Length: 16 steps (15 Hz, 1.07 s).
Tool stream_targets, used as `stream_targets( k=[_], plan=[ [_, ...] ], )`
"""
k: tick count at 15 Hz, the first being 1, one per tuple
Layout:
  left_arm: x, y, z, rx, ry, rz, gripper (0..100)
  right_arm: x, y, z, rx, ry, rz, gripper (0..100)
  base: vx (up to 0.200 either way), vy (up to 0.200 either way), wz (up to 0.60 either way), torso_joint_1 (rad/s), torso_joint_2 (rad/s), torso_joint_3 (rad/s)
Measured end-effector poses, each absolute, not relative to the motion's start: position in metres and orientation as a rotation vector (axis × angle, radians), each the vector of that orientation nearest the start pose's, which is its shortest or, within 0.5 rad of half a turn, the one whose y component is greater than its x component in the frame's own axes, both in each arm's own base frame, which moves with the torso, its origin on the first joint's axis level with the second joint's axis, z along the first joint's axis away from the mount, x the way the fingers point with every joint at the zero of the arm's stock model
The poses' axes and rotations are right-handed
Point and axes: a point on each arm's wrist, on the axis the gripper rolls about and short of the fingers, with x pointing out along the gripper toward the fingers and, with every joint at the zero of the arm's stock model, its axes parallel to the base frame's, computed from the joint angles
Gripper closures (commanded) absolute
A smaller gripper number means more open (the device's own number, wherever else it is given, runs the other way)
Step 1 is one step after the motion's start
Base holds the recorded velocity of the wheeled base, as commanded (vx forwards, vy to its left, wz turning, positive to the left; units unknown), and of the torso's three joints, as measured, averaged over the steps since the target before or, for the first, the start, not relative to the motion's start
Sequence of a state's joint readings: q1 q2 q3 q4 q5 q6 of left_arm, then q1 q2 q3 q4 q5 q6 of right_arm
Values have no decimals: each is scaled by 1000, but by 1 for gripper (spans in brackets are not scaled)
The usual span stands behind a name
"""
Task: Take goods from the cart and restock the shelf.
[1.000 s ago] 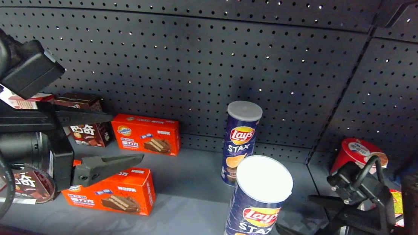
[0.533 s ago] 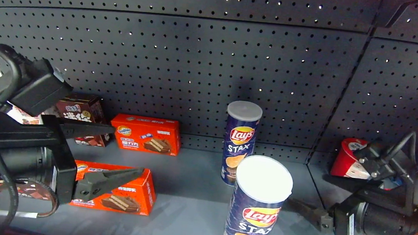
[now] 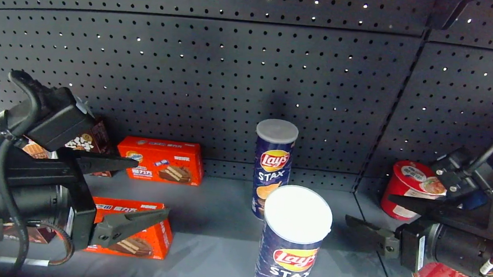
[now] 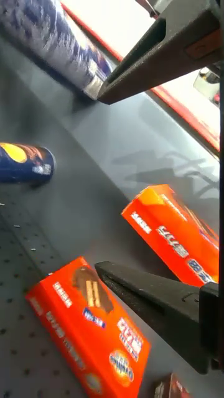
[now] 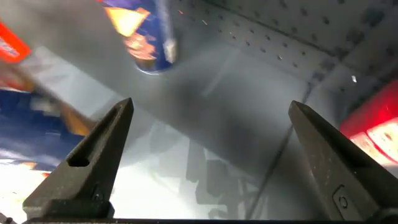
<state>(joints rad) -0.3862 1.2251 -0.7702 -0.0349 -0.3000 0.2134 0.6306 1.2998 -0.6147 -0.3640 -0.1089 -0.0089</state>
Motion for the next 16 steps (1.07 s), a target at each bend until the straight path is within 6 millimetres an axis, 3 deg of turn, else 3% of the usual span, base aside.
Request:
stream_targets(
  k=[3,11,16],
  plan=[
    [165,-74,233,220,350,-720,0,162,116,203,-133,304,518,0,0,0,0,0,0,0],
    [165,-74,233,220,350,-719,0,149,116,173,-175,409,614,0,0,0,0,0,0,0],
    [165,-74,233,220,350,-716,0,146,128,164,-205,445,666,0,0,0,0,0,0,0]
  ],
)
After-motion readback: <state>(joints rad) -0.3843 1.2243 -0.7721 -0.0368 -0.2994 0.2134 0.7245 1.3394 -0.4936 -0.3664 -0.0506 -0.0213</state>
